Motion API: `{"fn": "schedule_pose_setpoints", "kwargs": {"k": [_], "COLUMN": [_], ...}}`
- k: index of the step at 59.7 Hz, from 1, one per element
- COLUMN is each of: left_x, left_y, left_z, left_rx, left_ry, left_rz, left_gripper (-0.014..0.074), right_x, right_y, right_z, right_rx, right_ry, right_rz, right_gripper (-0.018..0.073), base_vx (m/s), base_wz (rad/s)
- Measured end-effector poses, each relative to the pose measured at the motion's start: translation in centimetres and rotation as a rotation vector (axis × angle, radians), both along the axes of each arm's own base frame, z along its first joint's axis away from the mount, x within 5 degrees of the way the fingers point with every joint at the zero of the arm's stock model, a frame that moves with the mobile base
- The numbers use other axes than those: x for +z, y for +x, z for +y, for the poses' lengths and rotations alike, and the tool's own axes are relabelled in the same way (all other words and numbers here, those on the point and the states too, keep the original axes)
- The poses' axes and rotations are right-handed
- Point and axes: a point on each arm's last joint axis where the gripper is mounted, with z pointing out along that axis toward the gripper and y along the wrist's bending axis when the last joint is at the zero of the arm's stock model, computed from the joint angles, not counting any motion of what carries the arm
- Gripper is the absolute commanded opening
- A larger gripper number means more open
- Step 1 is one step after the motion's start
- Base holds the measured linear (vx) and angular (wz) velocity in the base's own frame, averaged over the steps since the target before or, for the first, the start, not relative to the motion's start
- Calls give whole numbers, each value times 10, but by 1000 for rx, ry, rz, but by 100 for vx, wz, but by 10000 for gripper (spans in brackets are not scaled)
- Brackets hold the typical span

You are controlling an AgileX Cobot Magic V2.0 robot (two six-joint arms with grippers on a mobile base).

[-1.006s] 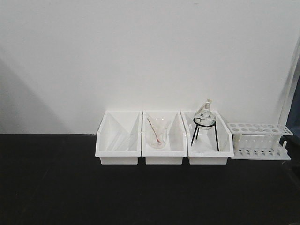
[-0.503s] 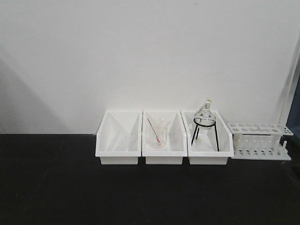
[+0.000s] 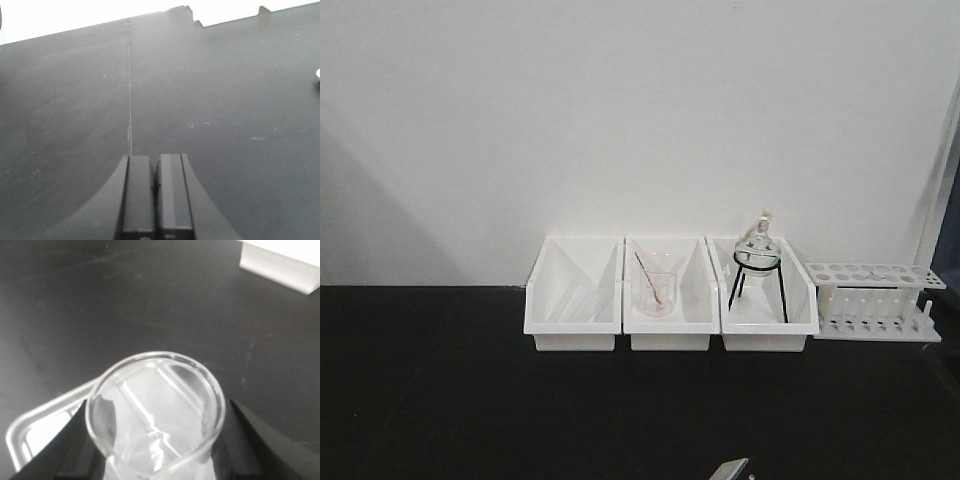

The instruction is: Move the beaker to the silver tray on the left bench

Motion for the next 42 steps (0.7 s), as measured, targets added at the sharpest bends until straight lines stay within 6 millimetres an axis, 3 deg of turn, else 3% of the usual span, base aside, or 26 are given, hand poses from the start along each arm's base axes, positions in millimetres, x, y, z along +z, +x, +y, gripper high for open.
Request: {"fn": "schedule_pose_setpoints", "kwargs": {"k": [19, 32, 42], "left_x": [0, 0, 0], "left_y": [0, 0, 0], "left_z": [0, 0, 0], "left_rx": [0, 0, 0], "left_ry": [0, 0, 0], "left_rz": [0, 0, 0], "left_gripper": [1, 1, 1], "right_x": [-46, -47, -47], "right_y": [8, 13, 13], "right_z": [-1, -3, -4], "right_rx": [-54, -106, -107], "right_ry": [-45, -29, -30], "right_rz": [25, 6, 5], "right_gripper": [10, 55, 178], "base_vx": [0, 0, 0], "base_wz": [0, 0, 0]}}
